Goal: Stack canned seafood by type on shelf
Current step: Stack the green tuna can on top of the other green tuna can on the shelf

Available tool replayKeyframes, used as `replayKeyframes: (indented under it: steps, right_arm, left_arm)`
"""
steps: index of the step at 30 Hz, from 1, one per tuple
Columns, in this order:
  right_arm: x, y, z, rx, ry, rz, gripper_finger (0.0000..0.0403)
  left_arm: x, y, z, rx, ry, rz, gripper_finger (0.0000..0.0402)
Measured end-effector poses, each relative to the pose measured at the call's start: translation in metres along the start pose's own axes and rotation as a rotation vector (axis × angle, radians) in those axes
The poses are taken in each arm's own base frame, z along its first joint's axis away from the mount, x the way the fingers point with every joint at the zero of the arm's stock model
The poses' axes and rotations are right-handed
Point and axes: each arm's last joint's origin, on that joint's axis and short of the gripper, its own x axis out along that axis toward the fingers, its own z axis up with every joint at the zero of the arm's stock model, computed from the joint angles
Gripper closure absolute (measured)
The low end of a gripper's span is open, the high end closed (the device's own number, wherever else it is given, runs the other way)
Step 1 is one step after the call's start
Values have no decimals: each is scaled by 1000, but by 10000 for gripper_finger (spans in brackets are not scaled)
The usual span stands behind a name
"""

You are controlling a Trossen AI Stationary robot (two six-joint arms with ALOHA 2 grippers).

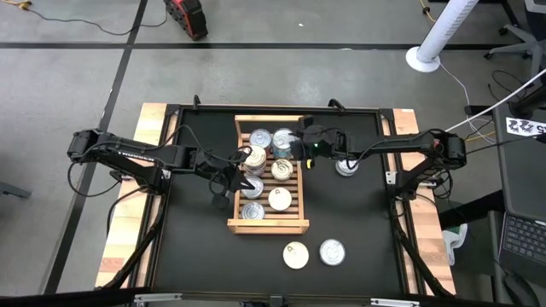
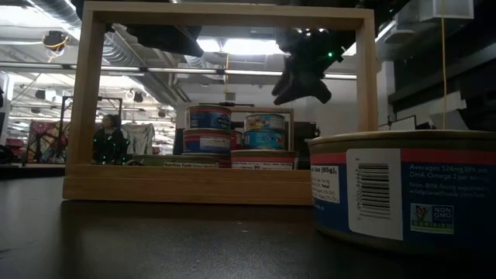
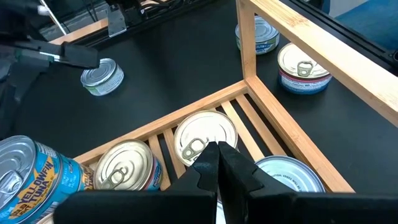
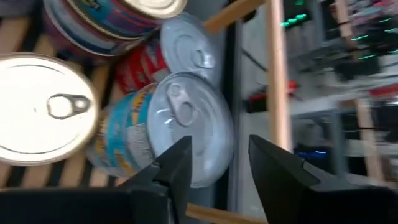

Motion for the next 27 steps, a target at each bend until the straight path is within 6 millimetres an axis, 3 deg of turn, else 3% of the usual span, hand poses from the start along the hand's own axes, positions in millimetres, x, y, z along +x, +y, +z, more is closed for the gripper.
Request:
replayKeyframes:
  steps: [7, 13, 27]
  right_arm:
    - [-16, 20, 18, -141, 154, -187, 233]
    - [-35, 41, 23, -229, 225, -177, 235]
    - [-111, 58, 20, 53, 161, -77, 236]
  left_arm:
    - [0, 0, 0, 0, 0, 0, 402]
    - [0, 0, 0, -1, 0, 0, 402]
    - [0, 0, 0, -2, 1, -1, 402]
